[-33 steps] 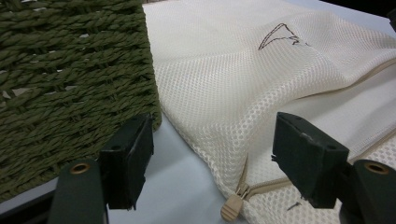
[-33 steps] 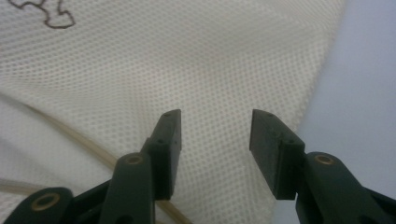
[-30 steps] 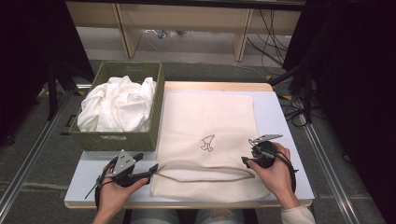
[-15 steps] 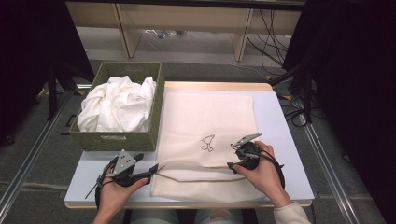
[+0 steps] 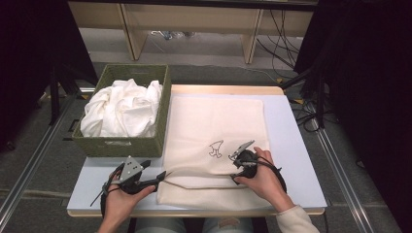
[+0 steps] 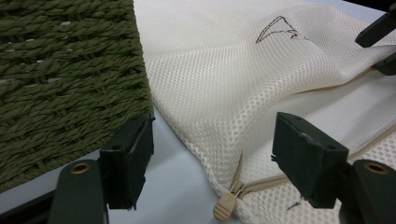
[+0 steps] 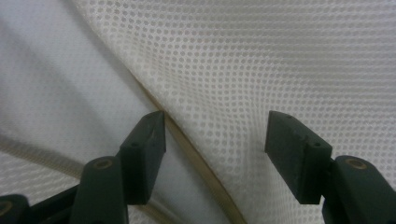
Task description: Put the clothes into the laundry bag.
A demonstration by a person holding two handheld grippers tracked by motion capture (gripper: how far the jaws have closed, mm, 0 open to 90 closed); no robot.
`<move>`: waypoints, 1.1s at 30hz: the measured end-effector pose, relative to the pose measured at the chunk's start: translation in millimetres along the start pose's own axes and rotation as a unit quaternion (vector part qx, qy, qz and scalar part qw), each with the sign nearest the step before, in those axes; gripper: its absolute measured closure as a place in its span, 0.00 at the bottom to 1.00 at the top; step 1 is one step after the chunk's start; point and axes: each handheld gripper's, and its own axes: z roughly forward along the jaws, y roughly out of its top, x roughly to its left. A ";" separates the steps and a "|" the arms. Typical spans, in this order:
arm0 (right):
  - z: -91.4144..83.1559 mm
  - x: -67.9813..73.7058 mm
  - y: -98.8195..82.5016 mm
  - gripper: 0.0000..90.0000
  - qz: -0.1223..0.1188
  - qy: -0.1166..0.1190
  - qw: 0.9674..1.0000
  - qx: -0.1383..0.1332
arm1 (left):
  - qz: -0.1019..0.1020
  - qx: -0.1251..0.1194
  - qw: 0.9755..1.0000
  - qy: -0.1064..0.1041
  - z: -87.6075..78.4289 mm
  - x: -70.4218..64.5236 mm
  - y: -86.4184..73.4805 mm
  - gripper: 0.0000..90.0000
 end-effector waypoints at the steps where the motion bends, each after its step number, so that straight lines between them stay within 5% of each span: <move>1: 2.7 -0.5 1.4 0.43 -0.010 -0.001 1.000 0.001 | -0.003 -0.001 1.000 0.000 0.1 -0.6 -0.1 0.32; 5: 9.7 -0.7 4.2 0.47 -0.018 -0.002 1.000 0.014 | 0.008 0.002 1.000 -0.001 -0.1 1.2 -0.1 0.32; 7: 10.3 -2.3 7.2 0.65 -0.015 0.001 1.000 0.011 | -0.007 0.003 1.000 -0.002 0.9 0.2 -1.7 0.32; 13: 6.5 -5.2 15.6 0.91 -0.003 0.000 1.000 0.007 | -0.009 0.004 1.000 0.000 1.6 -1.0 -2.1 0.33; 16: -2.1 -4.8 19.9 0.93 0.012 -0.001 1.000 -0.006 | 0.006 0.003 1.000 0.003 -0.1 1.2 -0.7 0.36; 18: -17.4 -3.6 25.6 0.93 0.037 -0.004 0.998 -0.041 | 0.011 -0.019 1.000 0.003 -2.9 1.5 2.5 0.38; 26: -42.1 -7.0 38.9 0.93 0.046 -0.014 0.991 -0.122 | 0.021 -0.035 0.999 0.009 -9.4 -5.9 18.6 0.29; 30: -48.4 -7.4 46.1 0.93 0.048 -0.029 0.986 -0.159 | 0.018 -0.044 0.998 0.036 -15.8 -11.6 28.7 0.18; 33: -52.6 -6.3 53.8 0.93 0.064 -0.034 0.982 -0.175 | 0.018 -0.044 0.996 0.082 -23.2 -14.9 40.8 0.12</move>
